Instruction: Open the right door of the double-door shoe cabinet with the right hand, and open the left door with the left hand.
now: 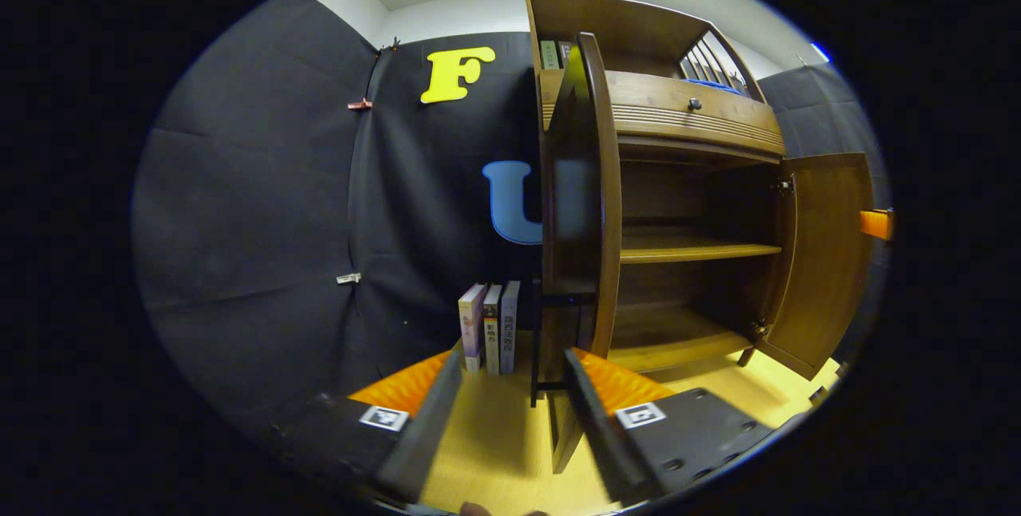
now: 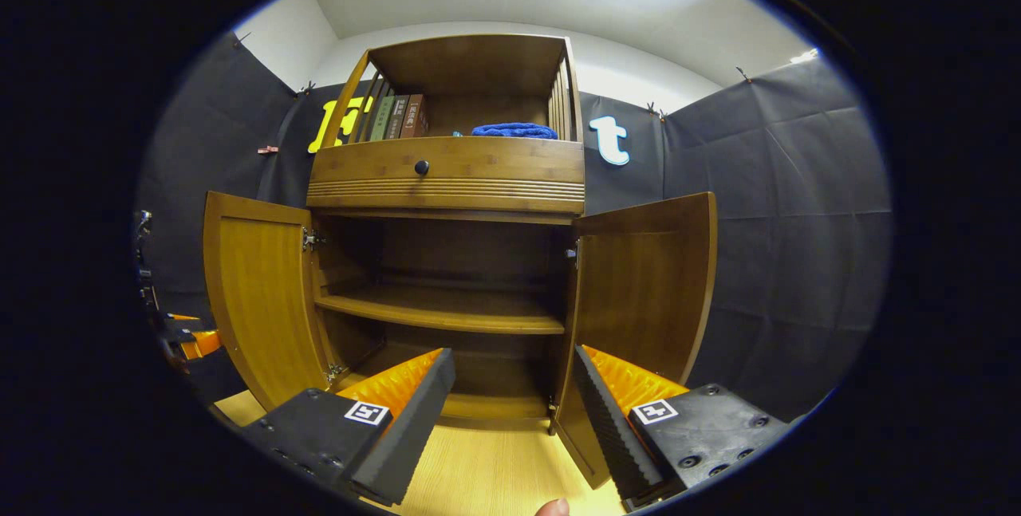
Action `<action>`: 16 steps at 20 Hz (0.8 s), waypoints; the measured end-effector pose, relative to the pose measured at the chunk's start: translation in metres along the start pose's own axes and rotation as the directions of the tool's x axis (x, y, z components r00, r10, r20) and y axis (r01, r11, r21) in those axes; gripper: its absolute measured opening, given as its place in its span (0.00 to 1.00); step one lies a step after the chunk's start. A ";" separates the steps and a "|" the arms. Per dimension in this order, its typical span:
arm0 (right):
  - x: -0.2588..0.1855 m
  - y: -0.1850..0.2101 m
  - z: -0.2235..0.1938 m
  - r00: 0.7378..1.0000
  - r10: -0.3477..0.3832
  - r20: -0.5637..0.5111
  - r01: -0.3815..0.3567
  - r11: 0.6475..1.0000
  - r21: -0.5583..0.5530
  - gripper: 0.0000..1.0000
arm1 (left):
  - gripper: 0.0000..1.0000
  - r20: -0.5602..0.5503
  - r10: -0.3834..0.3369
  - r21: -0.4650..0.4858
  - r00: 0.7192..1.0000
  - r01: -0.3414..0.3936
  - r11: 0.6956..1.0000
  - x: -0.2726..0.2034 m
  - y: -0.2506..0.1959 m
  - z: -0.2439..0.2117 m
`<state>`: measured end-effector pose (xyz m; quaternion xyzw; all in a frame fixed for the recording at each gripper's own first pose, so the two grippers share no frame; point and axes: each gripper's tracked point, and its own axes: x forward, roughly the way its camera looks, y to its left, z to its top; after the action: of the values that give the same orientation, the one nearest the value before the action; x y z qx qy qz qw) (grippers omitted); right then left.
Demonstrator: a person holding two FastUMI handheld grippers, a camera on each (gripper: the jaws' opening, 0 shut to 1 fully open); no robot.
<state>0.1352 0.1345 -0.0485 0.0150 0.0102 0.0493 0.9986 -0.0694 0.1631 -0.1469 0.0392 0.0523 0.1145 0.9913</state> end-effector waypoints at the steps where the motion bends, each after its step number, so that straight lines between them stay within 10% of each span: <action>1: 0.002 0.000 0.001 1.000 0.002 0.001 -0.002 1.000 0.003 0.95 | 0.96 0.002 -0.005 0.001 1.000 0.005 1.000 -0.003 -0.001 0.001; 16: 0.014 0.019 0.009 0.999 0.040 0.024 -0.040 0.999 0.009 0.94 | 0.98 0.074 -0.138 -0.040 0.988 0.141 0.989 -0.031 -0.085 0.046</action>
<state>0.1479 0.1546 -0.0394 0.0207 -0.0016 0.0689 0.9974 -0.0758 0.0706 -0.1056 0.0169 0.0171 0.0447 0.9987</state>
